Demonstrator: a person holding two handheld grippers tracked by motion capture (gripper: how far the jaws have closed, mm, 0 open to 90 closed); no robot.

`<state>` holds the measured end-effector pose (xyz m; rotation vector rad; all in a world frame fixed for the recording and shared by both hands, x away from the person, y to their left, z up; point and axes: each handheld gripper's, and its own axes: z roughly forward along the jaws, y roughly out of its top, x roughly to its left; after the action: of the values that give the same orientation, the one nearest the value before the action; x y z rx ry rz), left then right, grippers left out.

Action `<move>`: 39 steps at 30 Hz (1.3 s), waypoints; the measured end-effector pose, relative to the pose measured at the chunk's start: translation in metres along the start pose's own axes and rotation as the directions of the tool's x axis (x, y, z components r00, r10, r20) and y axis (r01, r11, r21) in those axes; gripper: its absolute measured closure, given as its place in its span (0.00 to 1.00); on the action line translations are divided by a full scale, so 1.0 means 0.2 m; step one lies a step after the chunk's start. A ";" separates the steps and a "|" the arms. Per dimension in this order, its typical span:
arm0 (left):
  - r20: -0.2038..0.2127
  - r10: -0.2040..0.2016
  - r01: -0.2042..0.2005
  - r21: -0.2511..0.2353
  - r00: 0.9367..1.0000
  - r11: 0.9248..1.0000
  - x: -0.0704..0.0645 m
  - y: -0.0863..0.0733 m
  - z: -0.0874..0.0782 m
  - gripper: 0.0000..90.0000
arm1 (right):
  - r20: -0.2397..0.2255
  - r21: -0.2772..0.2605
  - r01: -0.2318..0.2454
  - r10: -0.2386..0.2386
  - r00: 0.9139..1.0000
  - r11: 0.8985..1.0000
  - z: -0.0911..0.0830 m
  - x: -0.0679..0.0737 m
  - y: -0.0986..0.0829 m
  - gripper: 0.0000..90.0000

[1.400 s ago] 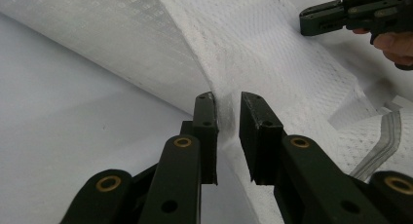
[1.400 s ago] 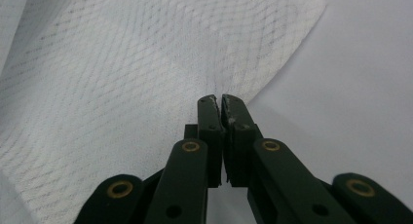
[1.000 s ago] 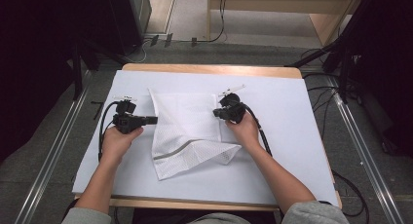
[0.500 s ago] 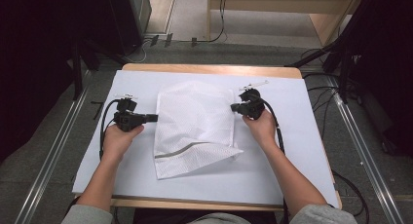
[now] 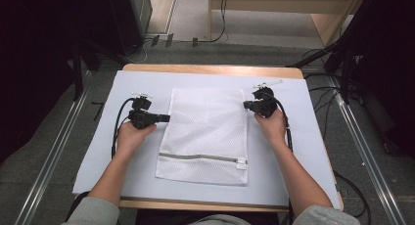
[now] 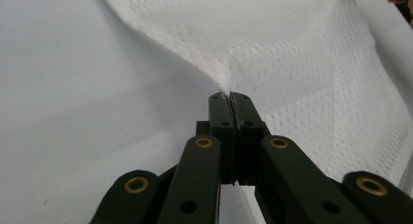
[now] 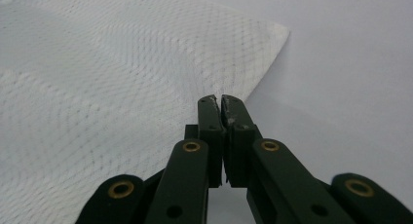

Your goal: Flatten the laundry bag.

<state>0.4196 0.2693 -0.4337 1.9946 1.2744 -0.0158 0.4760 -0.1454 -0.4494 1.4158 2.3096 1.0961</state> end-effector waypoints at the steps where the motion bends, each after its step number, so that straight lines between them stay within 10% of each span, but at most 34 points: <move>1: -0.009 0.004 -0.004 0.003 1.000 1.000 0.00 0.00 0.00 1.00 | 0.006 0.007 -0.002 0.002 1.000 1.000 0.02 -0.01 0.01 1.00; 11: -0.062 -0.006 0.007 0.002 0.998 1.000 0.05 0.00 0.05 0.98 | 0.015 0.011 0.004 -0.005 1.000 1.000 0.08 -0.03 0.03 0.94; 19: -0.068 0.048 -0.048 -0.003 0.997 0.999 0.00 0.00 -0.01 0.71 | 0.002 -0.044 0.019 -0.019 1.000 0.999 -0.04 -0.01 0.05 0.80; 39: -0.033 0.076 -0.077 -0.041 0.997 0.996 -0.11 0.00 -0.11 0.54 | -0.083 -0.019 0.059 -0.060 0.995 0.998 -0.23 0.13 -0.11 0.84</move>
<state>0.4013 0.2654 -0.4095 2.0135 1.2070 0.0787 0.4237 -0.1505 -0.4270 1.3103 2.3777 1.1749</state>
